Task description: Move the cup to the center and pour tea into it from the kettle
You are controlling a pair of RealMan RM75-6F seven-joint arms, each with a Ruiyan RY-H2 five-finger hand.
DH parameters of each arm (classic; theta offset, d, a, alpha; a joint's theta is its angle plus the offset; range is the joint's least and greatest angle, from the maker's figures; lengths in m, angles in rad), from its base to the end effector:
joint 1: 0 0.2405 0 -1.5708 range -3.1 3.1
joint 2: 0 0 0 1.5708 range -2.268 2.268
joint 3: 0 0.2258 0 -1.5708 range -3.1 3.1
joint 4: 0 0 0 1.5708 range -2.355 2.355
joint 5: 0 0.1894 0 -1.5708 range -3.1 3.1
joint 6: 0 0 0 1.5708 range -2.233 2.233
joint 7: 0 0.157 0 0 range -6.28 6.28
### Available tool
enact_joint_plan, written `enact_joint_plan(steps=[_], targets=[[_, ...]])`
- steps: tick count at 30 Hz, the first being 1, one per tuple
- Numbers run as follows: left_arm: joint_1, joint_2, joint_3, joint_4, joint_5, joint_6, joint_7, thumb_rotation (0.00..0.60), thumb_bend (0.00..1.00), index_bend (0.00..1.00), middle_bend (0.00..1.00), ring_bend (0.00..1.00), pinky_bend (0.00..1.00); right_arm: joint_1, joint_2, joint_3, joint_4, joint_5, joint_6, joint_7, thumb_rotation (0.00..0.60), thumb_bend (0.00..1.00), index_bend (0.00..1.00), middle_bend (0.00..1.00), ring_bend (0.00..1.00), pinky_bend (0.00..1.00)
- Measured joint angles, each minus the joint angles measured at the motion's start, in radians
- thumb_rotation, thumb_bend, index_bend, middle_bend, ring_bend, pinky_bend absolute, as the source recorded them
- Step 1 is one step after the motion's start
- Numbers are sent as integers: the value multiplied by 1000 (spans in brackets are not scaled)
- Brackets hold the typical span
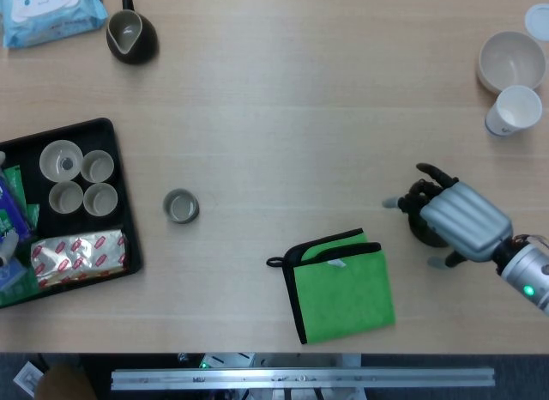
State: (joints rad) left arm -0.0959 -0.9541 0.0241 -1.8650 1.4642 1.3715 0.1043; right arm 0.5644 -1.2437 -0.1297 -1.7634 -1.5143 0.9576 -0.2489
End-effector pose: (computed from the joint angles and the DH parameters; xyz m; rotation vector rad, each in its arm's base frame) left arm -0.2563 0.1731 0.1642 -1.4823 -1.0376 -0.7644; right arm -0.1734 -0.2180 0.0233 2.2346 -0.9122 0.7403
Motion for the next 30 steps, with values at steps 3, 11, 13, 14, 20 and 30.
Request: enact_joint_plan(steps=[3, 11, 13, 14, 20, 30], targets=[[-1, 2, 1, -2, 0, -2, 0, 600, 283, 52, 34, 20, 15, -18, -22, 7, 33, -17, 43, -32, 600, 0, 14, 80, 34, 2], [-6, 3, 3, -4, 1, -14, 2, 600, 282, 52, 34, 20, 16, -58, -65, 19, 86, -1, 72, -143, 600, 0, 0, 0, 0, 0], [-7, 4, 4, -3, 1, -14, 1, 600, 282, 52, 34, 20, 15, -63, -69, 20, 85, 12, 70, -169, 600, 0, 0, 0, 0, 0], [-7, 4, 4, -3, 1, -16, 1, 600, 282, 52, 34, 20, 15, -66, -72, 20, 85, 21, 68, -186, 600, 0, 0, 0, 0, 0], [-10, 5, 8, -3, 5, -23, 2, 600, 282, 52, 34, 20, 15, -80, -101, 24, 95, 70, 52, -257, 600, 0, 0, 0, 0, 0], [-10, 13, 11, -7, 5, -25, -7, 600, 283, 52, 34, 21, 15, -79, -160, 39, 144, 132, 16, -334, 600, 0, 0, 0, 0, 0]])
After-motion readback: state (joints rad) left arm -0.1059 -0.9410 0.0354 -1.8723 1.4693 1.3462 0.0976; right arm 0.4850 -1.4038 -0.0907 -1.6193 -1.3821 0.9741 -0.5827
